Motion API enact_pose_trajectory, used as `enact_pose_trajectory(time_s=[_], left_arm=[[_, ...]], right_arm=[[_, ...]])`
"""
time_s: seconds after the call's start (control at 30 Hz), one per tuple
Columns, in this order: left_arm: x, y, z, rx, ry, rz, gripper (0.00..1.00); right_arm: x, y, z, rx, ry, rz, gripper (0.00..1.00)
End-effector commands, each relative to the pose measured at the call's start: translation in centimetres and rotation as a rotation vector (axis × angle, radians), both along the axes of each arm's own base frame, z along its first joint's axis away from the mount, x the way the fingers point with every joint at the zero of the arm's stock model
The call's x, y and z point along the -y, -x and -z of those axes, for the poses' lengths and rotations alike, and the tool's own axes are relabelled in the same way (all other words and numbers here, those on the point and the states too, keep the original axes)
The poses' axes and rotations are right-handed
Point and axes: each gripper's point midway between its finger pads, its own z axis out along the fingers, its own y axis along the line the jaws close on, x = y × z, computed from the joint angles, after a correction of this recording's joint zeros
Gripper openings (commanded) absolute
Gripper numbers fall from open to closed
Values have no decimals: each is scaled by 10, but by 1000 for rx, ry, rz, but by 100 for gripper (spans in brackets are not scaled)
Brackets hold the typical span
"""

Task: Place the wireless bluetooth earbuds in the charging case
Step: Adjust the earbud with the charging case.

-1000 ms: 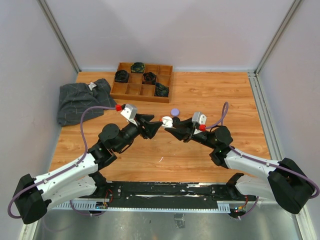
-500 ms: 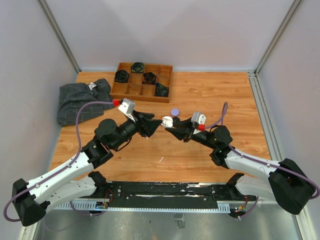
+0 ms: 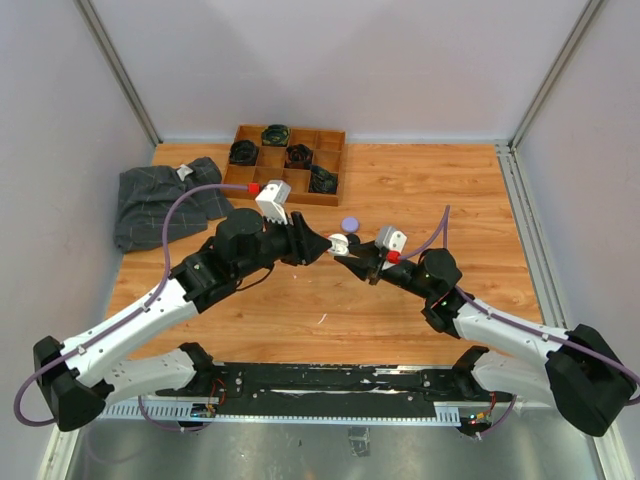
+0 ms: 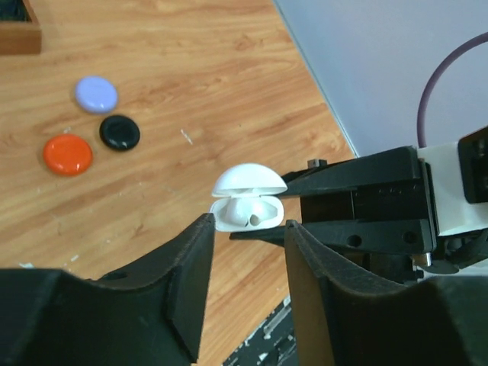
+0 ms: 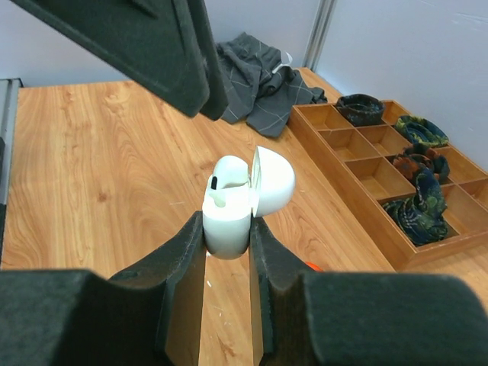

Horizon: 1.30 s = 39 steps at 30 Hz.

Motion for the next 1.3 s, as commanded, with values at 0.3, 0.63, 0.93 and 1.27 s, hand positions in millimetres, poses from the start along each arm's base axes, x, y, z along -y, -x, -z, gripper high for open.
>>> enact_pose_trajectory(time_s=[0.3, 0.63, 0.93, 1.27], left_arm=[[15, -2, 17, -127, -40, 28, 31], [17, -13, 32, -157, -90, -10, 31], [17, -14, 42, -184, -119, -20, 34], [23, -14, 40, -186, -96, 1, 26]], right_arm=[[0, -6, -10, 95, 59, 46, 1], [0, -4, -10, 107, 68, 46, 1], [0, -2, -11, 108, 61, 38, 1], [-3, -1, -8, 103, 65, 23, 1]])
